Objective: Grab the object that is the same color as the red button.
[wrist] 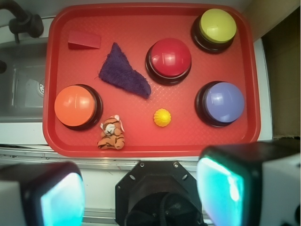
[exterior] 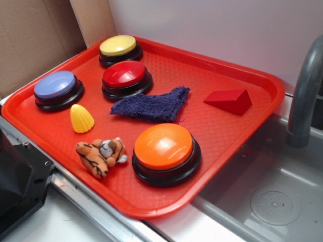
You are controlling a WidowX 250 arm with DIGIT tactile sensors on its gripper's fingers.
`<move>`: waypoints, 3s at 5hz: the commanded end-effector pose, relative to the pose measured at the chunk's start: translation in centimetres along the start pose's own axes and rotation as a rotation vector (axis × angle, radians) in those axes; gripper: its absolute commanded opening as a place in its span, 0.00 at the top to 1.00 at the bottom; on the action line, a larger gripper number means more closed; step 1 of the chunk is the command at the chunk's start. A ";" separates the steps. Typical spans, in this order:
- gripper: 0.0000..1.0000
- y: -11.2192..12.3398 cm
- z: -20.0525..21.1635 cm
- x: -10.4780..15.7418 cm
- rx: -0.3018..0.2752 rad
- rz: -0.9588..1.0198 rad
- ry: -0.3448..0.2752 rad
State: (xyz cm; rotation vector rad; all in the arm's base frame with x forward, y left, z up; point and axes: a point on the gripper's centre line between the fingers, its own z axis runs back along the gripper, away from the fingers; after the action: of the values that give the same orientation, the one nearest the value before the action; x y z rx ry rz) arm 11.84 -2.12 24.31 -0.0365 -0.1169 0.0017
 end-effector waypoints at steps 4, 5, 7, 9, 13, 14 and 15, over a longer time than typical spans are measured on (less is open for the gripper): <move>0.00 -4.8 -3.5 11.9 0.036 -0.760 0.003; 0.00 -8.3 -7.0 15.4 0.146 -1.033 0.131; 0.00 -11.9 -12.8 15.7 0.122 -1.471 0.169; 0.00 -10.5 -17.6 14.8 0.095 -1.507 0.263; 0.00 -12.2 -22.8 16.5 0.034 -1.508 0.237; 0.00 -12.4 -24.8 16.6 -0.005 -1.449 0.237; 1.00 -11.9 -25.0 16.9 0.005 -1.415 0.202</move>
State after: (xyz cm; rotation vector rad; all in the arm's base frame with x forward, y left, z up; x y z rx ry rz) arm 33.02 -14.52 1.72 0.0566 0.0951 -1.4226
